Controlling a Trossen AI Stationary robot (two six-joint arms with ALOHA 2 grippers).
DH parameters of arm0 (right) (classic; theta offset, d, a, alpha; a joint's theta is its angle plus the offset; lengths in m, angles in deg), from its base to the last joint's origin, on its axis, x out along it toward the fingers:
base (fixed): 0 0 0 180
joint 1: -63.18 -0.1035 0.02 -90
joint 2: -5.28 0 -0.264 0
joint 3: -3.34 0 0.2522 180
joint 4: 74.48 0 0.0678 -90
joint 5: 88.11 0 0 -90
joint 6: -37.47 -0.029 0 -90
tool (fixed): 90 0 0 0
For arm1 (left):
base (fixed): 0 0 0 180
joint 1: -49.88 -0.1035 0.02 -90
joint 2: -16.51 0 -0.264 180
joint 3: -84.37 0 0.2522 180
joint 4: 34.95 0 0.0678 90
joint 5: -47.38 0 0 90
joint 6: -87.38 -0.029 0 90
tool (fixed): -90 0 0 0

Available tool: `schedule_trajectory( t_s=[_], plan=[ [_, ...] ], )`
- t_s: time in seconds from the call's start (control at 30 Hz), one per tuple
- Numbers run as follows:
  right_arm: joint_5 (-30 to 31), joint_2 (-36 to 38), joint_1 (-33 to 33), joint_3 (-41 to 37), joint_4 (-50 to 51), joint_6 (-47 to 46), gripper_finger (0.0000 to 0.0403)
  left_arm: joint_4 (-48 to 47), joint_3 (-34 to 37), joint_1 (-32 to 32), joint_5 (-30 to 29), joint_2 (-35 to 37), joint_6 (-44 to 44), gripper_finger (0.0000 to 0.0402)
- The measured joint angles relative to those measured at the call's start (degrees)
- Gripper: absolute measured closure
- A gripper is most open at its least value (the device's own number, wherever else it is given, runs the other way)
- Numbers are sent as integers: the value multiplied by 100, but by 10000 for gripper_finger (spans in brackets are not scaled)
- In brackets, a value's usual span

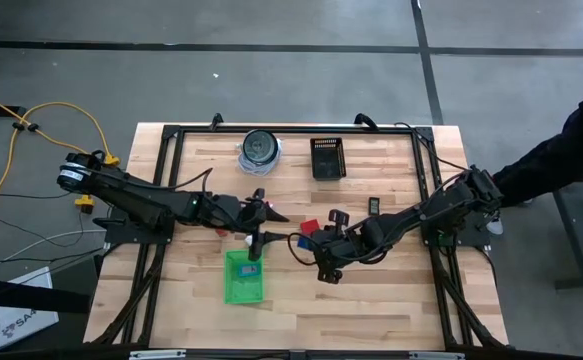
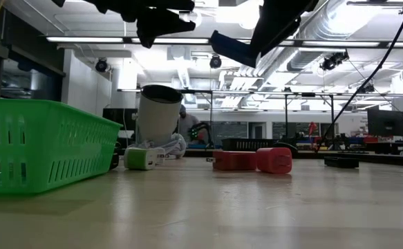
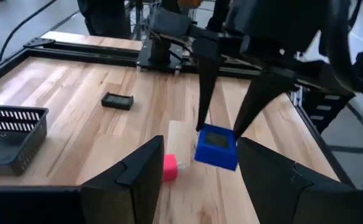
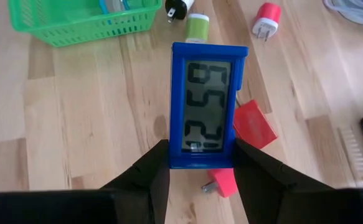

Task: Pick & Place Office items
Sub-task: Put the dark blue digital clock into the green bin

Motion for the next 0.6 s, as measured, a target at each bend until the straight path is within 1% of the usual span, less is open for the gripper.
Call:
schedule_trajectory(
  t_s=[0.2, 0.37, 0.6],
  plan=[
    [3, 0, 0, 0, -22, 49, 261, 26, 0, 1, 56, 0, 83, 206],
    [3, 0, 0, 0, -20, 54, 261, -30, 0, 9, 269, 0, -180, 206],
    [1, 0, 0, 0, -20, 56, 261, 47, 0, 9, 267, 0, -179, 206]
  ],
)
